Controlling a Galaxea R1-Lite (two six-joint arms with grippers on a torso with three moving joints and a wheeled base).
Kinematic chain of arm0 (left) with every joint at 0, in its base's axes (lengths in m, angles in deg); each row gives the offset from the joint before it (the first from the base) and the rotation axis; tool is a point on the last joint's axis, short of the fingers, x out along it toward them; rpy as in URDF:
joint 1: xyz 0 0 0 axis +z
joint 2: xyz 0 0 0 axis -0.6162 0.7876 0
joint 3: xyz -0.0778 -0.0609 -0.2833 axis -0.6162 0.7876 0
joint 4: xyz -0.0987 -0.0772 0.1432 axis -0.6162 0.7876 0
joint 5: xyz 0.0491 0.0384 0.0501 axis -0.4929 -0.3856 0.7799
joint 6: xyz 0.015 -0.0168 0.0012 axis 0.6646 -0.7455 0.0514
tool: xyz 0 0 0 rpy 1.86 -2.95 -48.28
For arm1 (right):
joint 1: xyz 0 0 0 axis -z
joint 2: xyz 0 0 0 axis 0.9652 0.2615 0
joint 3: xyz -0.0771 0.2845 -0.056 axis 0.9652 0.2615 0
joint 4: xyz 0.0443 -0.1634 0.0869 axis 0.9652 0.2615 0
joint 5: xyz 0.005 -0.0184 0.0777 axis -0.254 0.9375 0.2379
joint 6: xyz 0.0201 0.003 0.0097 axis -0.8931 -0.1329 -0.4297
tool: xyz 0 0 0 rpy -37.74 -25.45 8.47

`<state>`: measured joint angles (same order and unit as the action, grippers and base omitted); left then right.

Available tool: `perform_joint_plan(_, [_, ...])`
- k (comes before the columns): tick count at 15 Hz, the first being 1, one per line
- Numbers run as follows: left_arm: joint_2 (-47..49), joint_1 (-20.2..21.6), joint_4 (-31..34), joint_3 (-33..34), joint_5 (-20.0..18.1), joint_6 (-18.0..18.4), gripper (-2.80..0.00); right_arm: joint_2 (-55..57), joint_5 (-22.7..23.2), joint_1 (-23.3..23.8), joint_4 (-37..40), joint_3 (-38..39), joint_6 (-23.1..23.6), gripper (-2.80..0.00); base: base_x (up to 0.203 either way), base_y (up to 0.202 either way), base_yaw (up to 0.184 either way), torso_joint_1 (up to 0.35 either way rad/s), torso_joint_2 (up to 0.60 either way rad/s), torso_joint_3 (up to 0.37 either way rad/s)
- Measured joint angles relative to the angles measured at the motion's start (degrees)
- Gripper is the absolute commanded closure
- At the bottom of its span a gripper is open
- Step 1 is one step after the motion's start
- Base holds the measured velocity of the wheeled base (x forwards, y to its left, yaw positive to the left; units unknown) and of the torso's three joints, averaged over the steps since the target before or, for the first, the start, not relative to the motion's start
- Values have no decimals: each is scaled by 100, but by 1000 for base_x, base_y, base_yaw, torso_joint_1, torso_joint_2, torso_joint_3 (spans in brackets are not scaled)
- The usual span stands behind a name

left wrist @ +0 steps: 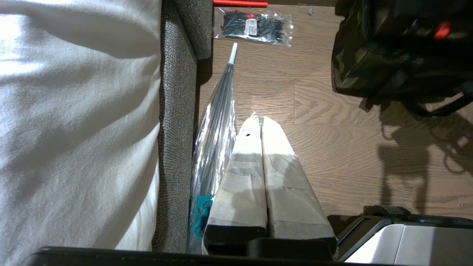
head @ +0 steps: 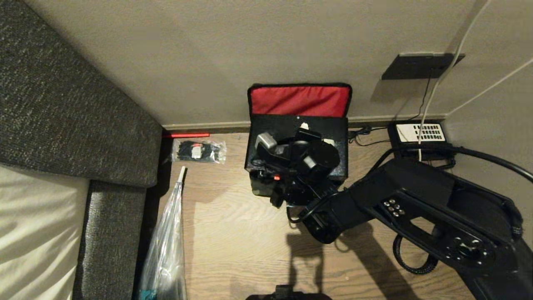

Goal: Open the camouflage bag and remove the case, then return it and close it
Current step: Lift the black box, then release the handle

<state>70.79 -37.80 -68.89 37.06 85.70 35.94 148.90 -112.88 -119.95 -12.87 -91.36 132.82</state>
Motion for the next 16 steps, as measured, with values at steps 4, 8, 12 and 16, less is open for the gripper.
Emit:
perform_joint_plan(4, [0,0,0,0,0,1,0,-364,3,-317,26,124,0,0,0,0,0,0,0,0])
perform_joint_plan(8, [0,0,0,0,0,0,0,-945,-115,-306,12,1030,104,0,0,0,0,0,0,0])
perform_joint_plan(12, [0,0,0,0,2,1,0,-1718,-304,52,-6,2180,78,0,0,0,0,0,0,0])
perform_joint_plan(16, [0,0,0,0,0,0,0,-2482,-317,692,-5,3306,-267,0,0,0,0,0,0,0])
